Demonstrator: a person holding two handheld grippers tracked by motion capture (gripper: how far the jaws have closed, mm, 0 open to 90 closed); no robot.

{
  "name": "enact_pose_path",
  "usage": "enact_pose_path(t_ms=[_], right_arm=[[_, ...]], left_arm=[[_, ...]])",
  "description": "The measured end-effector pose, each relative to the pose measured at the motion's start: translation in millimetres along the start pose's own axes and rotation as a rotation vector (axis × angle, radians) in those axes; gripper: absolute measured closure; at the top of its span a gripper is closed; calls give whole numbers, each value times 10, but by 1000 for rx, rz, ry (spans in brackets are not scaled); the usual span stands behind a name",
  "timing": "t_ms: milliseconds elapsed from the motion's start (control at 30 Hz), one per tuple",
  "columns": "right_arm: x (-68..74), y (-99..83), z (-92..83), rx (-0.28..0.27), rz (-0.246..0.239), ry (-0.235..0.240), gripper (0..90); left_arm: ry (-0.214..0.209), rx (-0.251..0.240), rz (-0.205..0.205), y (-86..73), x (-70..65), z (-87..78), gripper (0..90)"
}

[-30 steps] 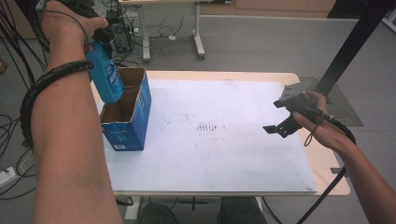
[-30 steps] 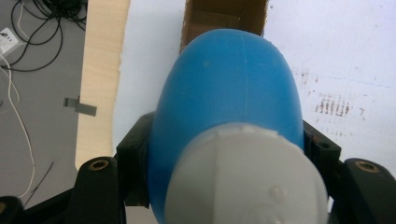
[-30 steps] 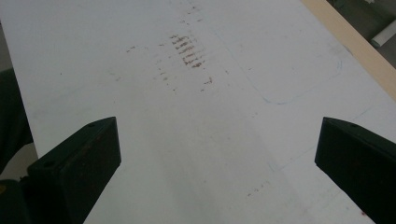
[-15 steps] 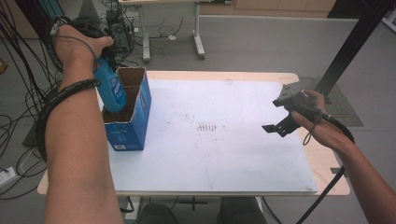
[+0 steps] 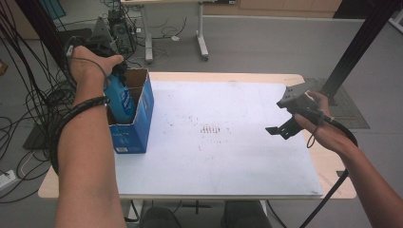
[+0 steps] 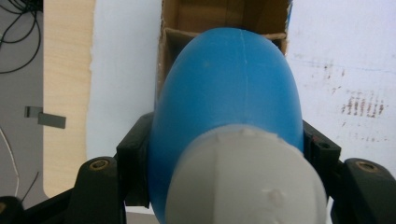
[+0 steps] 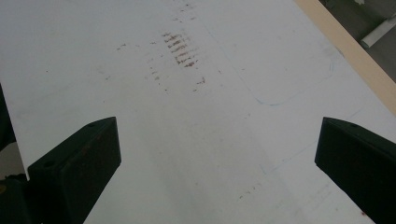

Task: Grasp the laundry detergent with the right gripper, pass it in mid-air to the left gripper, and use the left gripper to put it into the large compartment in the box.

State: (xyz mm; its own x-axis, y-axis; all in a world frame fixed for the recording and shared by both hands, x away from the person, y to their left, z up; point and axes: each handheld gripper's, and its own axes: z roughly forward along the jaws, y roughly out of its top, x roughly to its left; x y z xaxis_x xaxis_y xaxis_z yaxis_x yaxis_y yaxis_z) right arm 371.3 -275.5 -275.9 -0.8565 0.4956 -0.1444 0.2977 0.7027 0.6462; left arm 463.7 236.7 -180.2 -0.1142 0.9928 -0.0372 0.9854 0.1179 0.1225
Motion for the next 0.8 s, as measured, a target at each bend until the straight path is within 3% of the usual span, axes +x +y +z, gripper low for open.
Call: enact_pose_path(t_ms=[333, 800], right_arm=[[8, 6, 48, 10, 1, 7, 2], [7, 15, 83, 20, 0, 10, 3]], left_arm=[[5, 14, 17, -60, -34, 373, 364], [15, -5, 43, -108, -63, 698, 364]])
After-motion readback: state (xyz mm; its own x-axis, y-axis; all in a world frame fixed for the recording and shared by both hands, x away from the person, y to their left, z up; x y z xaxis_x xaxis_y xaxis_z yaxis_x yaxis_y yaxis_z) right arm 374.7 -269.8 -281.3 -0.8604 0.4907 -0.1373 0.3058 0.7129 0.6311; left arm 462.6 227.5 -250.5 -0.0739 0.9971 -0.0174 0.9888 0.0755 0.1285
